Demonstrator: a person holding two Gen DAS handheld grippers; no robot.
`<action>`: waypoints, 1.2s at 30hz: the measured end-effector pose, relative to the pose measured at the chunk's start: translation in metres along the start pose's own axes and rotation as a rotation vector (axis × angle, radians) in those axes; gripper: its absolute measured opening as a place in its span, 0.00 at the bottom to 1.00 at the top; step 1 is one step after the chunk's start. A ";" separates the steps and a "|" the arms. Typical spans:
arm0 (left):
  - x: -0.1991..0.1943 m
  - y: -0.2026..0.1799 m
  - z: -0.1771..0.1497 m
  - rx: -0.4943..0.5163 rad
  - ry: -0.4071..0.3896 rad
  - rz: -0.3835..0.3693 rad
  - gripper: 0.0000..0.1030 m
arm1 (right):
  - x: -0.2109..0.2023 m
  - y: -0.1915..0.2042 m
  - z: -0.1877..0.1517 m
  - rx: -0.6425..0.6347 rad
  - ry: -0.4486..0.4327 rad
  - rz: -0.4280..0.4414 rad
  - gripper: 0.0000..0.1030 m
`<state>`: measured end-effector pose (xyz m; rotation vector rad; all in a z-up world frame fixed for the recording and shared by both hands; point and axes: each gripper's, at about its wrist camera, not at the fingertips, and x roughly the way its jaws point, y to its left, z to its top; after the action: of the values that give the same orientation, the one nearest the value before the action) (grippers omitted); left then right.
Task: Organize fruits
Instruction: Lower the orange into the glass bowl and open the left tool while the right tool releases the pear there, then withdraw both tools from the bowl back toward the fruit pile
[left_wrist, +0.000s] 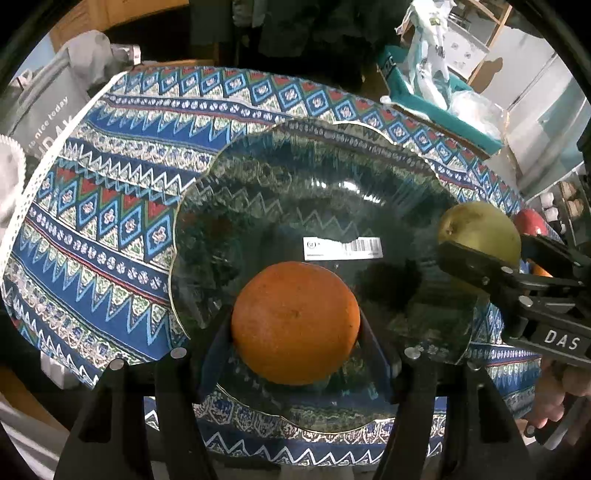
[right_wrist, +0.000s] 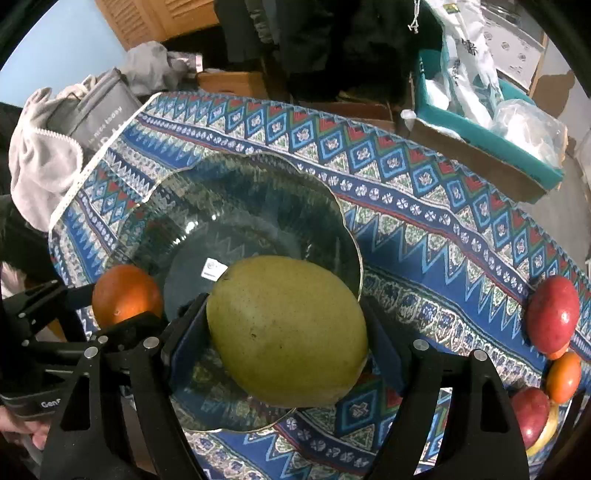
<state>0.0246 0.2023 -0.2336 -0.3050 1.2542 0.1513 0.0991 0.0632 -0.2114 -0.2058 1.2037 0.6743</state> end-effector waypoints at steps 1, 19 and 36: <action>0.002 0.001 0.000 -0.006 0.010 -0.003 0.65 | 0.000 0.001 0.000 -0.004 -0.001 0.000 0.78; -0.009 -0.013 -0.005 0.046 -0.034 0.048 0.79 | -0.015 0.004 0.008 0.039 -0.048 0.065 0.78; -0.062 -0.076 0.000 0.171 -0.194 -0.041 0.79 | -0.105 -0.024 -0.001 0.047 -0.240 -0.094 0.78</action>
<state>0.0265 0.1331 -0.1637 -0.1641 1.0603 0.0367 0.0918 0.0045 -0.1212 -0.1362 0.9724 0.5710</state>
